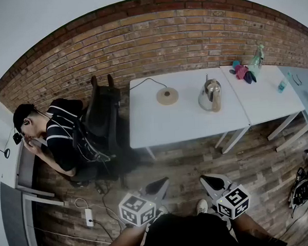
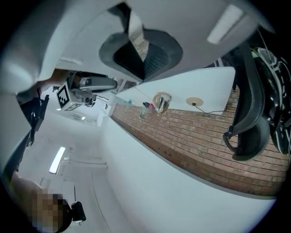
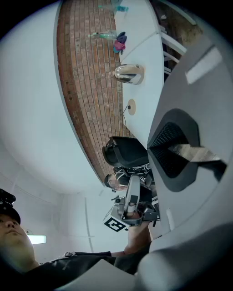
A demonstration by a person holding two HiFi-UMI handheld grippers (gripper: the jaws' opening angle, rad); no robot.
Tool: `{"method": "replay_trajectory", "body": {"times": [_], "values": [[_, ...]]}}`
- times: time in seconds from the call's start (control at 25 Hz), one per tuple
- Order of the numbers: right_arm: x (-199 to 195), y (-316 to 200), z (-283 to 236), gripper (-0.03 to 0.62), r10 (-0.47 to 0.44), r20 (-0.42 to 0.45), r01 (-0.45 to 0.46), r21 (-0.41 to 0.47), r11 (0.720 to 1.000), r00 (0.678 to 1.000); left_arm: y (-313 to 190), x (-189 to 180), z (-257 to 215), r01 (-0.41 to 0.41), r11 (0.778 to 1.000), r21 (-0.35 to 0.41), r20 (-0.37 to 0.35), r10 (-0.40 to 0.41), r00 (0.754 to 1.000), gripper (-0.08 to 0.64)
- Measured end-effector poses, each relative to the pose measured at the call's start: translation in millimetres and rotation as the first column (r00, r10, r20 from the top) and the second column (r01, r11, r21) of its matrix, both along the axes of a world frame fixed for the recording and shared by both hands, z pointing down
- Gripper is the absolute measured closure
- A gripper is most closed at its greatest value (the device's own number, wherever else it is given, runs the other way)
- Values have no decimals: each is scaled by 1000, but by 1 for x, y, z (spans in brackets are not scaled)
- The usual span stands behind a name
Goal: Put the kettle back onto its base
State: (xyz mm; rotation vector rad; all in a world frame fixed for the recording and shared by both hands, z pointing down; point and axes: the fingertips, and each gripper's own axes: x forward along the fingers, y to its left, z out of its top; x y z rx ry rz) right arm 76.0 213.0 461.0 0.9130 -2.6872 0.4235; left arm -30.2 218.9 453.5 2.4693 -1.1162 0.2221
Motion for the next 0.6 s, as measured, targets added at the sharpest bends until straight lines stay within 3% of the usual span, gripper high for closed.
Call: {"method": "replay_trajectory", "body": {"times": [0.36,0.6], "values": [[5,-1,-2,568,-3,5,3,2,1000,1000,0,3,-2,7,1000,1,1,-7,1000,560],[1,4,-11,565,-47,122,49,-20,999,991,-4,4,-1,18,1000,2,-1,-18,1000,560]]}}
